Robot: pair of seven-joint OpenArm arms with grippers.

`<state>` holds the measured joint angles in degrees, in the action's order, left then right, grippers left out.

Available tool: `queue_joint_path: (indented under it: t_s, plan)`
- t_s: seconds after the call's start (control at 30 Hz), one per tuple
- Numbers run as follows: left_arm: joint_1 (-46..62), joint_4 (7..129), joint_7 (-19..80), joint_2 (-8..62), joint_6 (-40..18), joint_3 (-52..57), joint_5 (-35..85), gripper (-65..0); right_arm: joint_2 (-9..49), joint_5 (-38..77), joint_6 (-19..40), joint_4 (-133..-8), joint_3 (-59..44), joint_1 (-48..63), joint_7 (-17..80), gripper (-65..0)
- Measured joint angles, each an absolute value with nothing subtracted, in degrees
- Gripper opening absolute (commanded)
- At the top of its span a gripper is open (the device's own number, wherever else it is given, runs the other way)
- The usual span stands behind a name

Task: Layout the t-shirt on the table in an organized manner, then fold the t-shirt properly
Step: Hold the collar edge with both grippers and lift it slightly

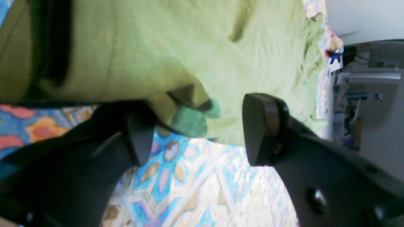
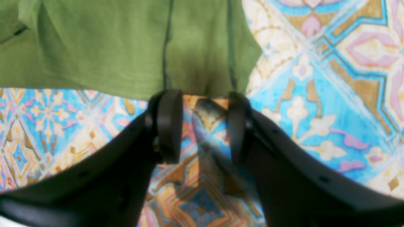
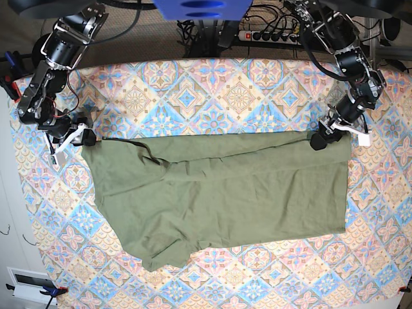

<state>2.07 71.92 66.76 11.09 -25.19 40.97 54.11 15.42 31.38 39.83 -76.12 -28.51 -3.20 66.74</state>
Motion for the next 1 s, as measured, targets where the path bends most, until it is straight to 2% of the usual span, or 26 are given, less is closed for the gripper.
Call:
queue_joint_path:
  t_s: [0.03,0.17,0.27,0.57,0.8,1.0]
  plan:
    - [1.89,71.88,66.85,11.07,-25.17,40.97,54.08,-25.9,15.42,31.44,39.83,-76.12,-28.51,-3.18,66.72,-41.7]
    - [1.30,71.61,68.23,10.83,-24.43,40.82,52.34,-51.7,15.46,31.48,39.81,-76.12,-28.58,-2.94,66.70,-41.3]
    - [0.93,71.35,68.47,10.48,-24.32,40.69,52.34,-65.0,15.40,31.70,39.83,-76.12,-28.58,-2.15,66.59,-41.3]
    - [0.67,71.35,68.60,10.66,-24.40,40.71,52.51,-65.0,14.22,31.53,39.83,-76.07,-28.88,-1.72,66.72,-40.3]
    - [0.64,71.35,68.99,11.46,-24.43,40.71,52.53,-65.0,14.28,32.03,39.86,-74.19,-30.46,-2.44,66.04,-24.1]
    - [0.71,71.35,68.84,11.42,-24.40,40.73,52.51,-65.0,14.85,36.10,41.36,-67.18,-35.29,-3.03,63.88,-22.6]
